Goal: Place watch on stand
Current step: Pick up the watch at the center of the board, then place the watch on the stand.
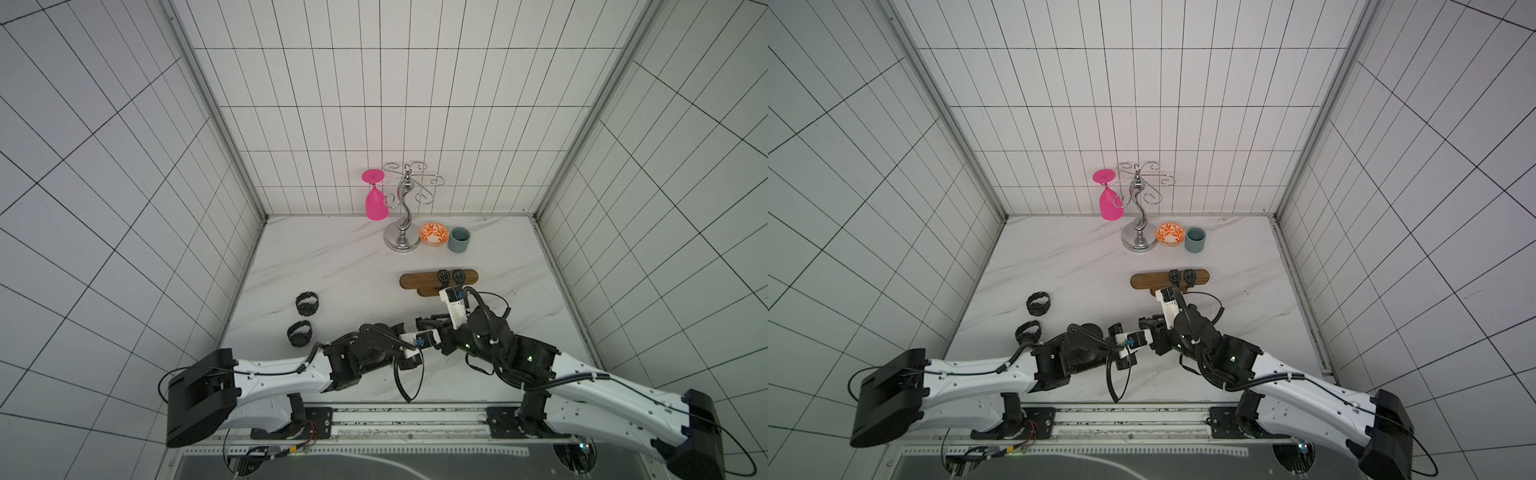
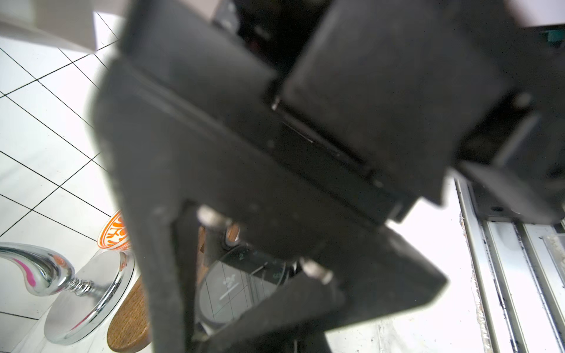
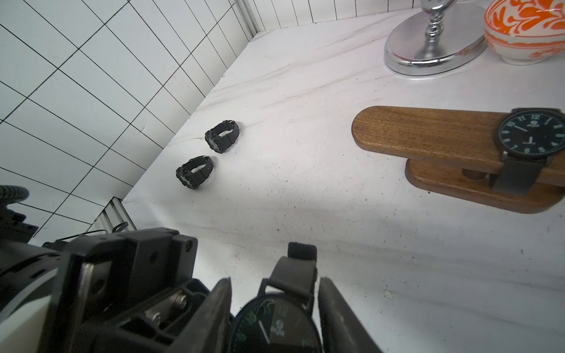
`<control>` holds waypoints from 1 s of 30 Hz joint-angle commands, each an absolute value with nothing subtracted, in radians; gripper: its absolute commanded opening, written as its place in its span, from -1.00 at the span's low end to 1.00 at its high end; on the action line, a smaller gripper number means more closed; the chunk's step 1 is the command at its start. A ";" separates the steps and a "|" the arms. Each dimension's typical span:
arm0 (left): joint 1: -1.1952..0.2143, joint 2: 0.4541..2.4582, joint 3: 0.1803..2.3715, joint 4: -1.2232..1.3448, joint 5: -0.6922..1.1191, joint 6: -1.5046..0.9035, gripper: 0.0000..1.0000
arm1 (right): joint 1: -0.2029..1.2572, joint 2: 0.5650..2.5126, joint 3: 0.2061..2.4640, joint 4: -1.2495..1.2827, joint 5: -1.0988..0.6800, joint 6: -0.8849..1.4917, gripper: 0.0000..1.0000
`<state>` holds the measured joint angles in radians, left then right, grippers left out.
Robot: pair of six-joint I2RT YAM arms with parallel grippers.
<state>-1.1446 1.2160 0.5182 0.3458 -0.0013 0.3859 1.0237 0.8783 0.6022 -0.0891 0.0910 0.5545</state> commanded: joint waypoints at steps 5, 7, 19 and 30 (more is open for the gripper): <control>-1.148 1.218 0.549 0.366 -0.018 0.412 -1.00 | 1.033 0.895 0.711 -0.107 0.089 0.556 -0.13; -1.149 1.218 0.549 0.366 -0.020 0.412 -1.00 | 1.033 0.897 0.712 -0.107 0.084 0.557 -0.18; -1.149 1.215 0.547 0.368 -0.030 0.401 -1.00 | 1.032 0.885 0.717 -0.128 0.136 0.567 -0.40; -1.149 1.218 0.545 0.370 -0.030 0.346 -0.50 | 0.908 0.824 0.719 -0.130 0.153 0.543 -0.43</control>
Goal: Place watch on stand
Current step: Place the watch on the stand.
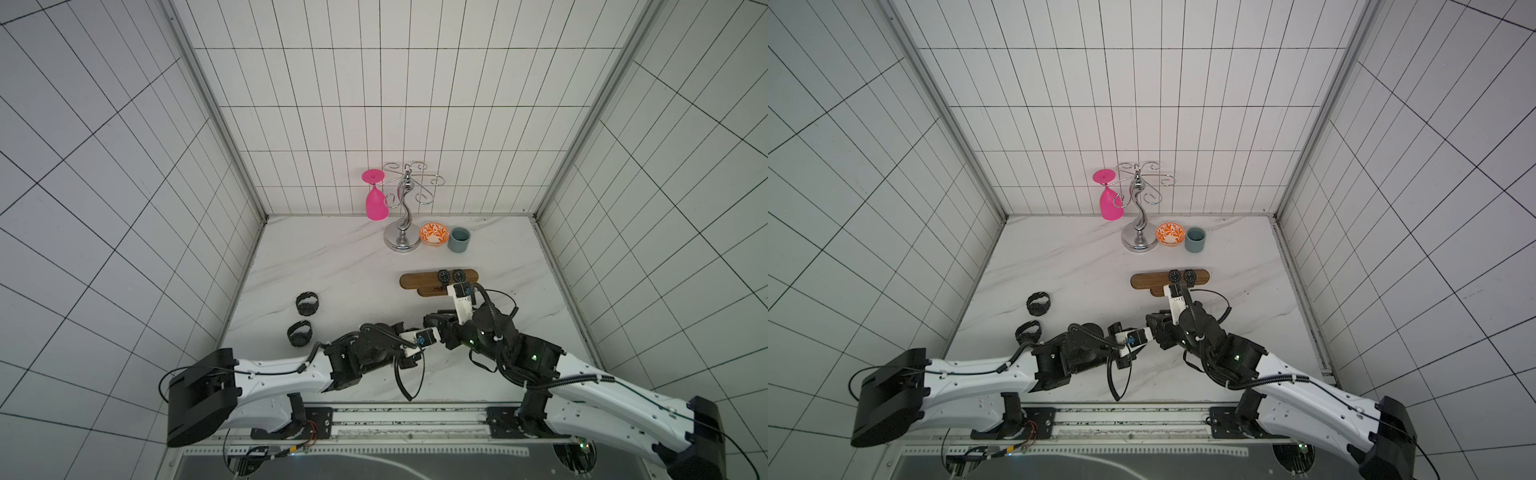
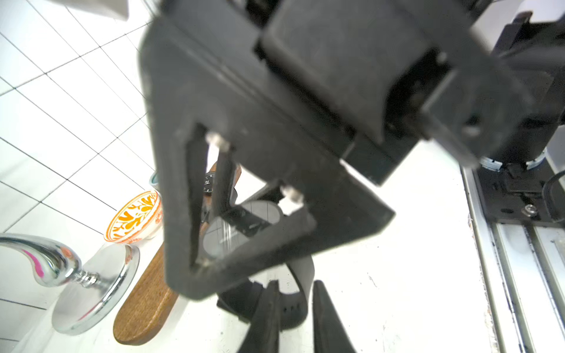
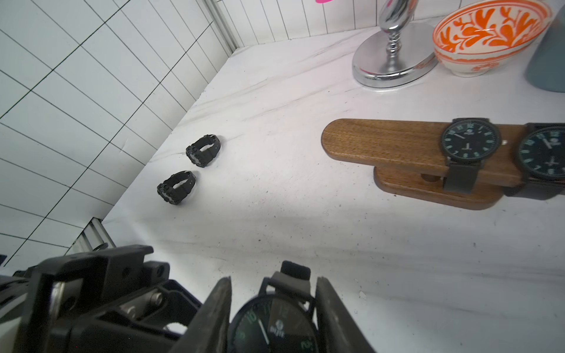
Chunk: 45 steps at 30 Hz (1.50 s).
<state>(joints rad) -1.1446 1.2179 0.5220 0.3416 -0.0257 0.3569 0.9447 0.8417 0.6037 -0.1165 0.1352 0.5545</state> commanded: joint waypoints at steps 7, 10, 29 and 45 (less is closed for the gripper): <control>-1.142 1.204 0.538 0.399 -0.160 0.249 0.05 | 0.763 0.817 0.730 -0.129 0.143 0.443 -0.43; -1.101 1.202 0.557 0.386 -0.228 0.166 0.20 | 0.676 0.827 0.736 -0.128 0.151 0.374 -0.43; -0.598 1.522 0.850 0.112 0.055 -0.419 0.42 | 0.216 1.080 0.682 0.140 0.134 0.227 -0.44; -0.569 1.748 0.983 0.102 0.217 -0.570 0.36 | 0.123 1.336 0.679 0.346 -0.066 0.153 -0.43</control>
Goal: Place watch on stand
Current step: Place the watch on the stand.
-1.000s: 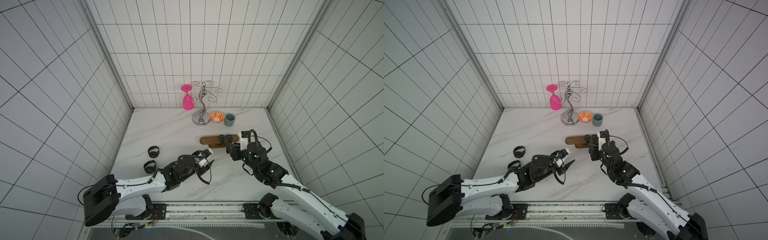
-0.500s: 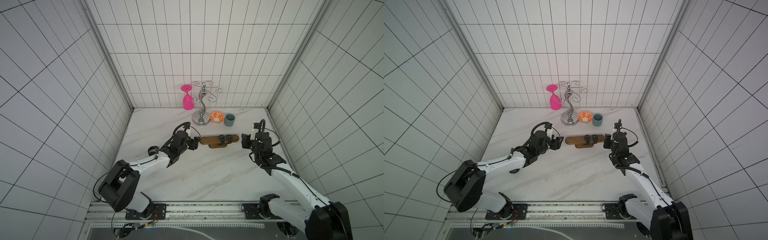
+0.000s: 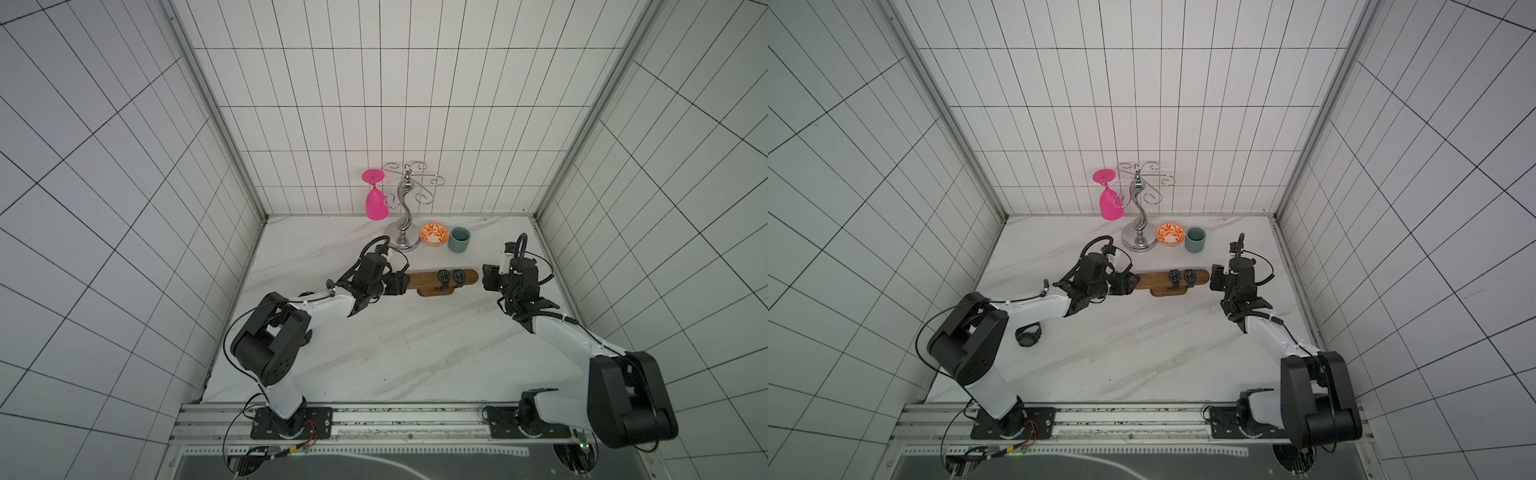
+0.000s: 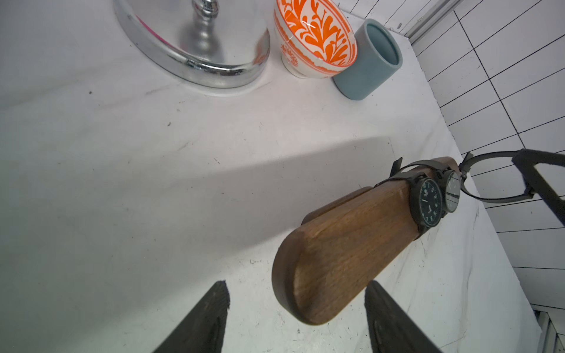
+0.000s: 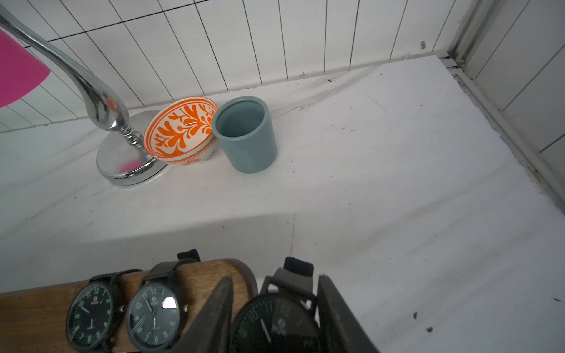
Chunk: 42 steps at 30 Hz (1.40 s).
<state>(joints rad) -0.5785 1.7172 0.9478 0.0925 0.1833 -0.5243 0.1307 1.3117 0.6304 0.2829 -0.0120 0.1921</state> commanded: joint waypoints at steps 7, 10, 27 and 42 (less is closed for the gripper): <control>-0.566 1.799 1.017 0.115 0.256 -0.602 0.15 | 0.123 1.392 0.698 0.346 -0.119 0.130 -0.43; -0.566 1.815 1.038 0.111 0.264 -0.603 0.06 | 0.124 1.401 0.696 0.356 -0.151 0.128 -0.43; -0.562 1.899 1.156 0.017 0.225 -0.543 -0.23 | 0.148 1.431 0.710 0.361 -0.224 0.094 -0.44; -0.554 1.933 1.201 -0.011 0.210 -0.501 -0.24 | 0.174 1.461 0.732 0.331 -0.232 0.072 -0.39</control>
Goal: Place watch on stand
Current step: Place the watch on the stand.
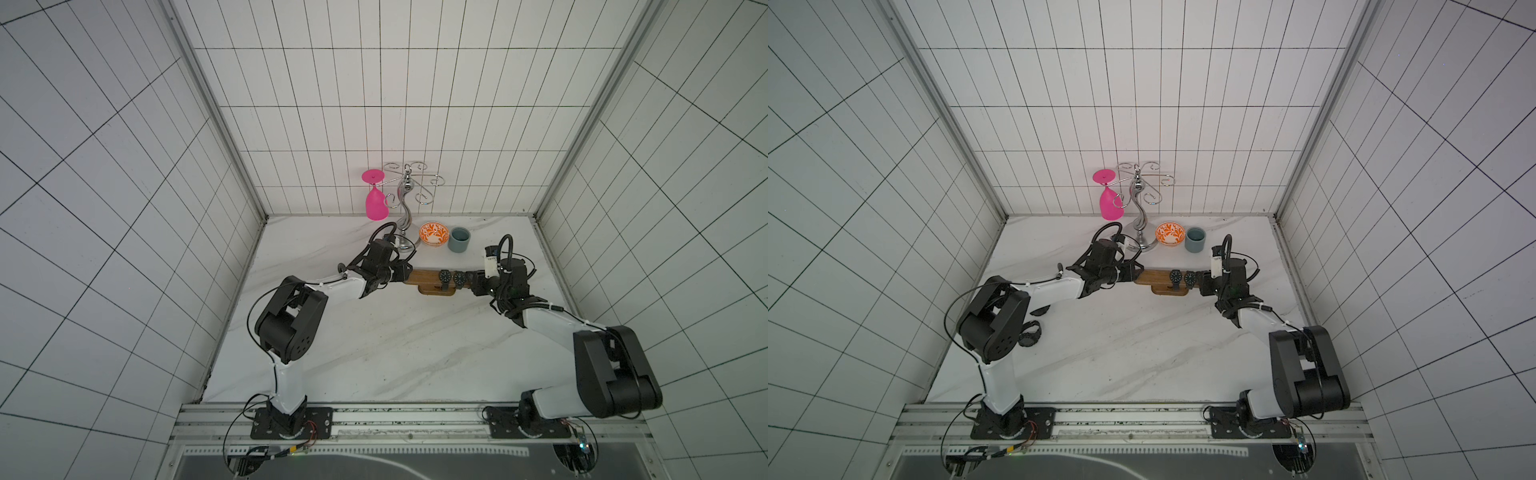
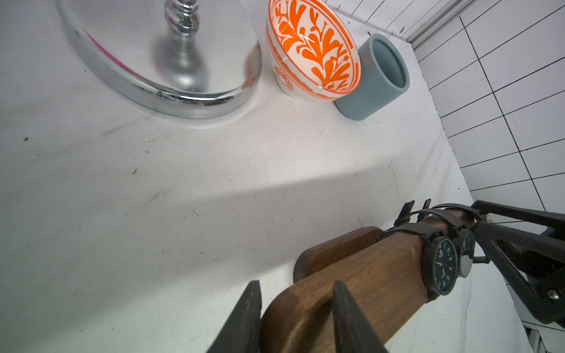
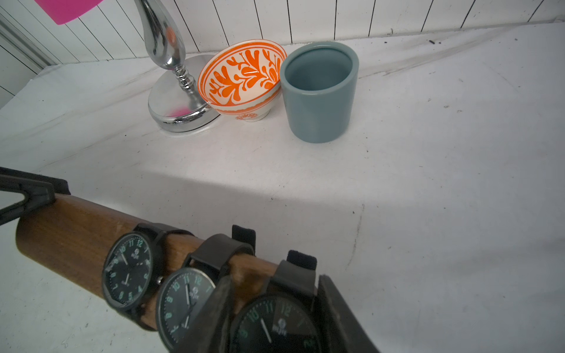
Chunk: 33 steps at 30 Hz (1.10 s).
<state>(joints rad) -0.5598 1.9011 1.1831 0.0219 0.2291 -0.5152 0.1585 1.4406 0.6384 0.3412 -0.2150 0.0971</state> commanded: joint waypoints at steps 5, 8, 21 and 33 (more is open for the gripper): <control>-0.553 1.929 1.200 -0.011 0.211 -0.501 -0.24 | 0.183 1.478 0.747 0.312 -0.231 0.072 -0.23; -0.554 1.925 1.197 -0.010 0.212 -0.503 -0.23 | 0.183 1.481 0.755 0.297 -0.231 0.077 -0.15; -0.554 1.898 1.182 -0.011 0.203 -0.502 -0.18 | 0.184 1.438 0.752 0.280 -0.227 0.101 0.10; -0.554 1.875 1.181 -0.029 0.198 -0.502 -0.17 | 0.146 1.324 0.714 0.271 -0.169 0.223 0.00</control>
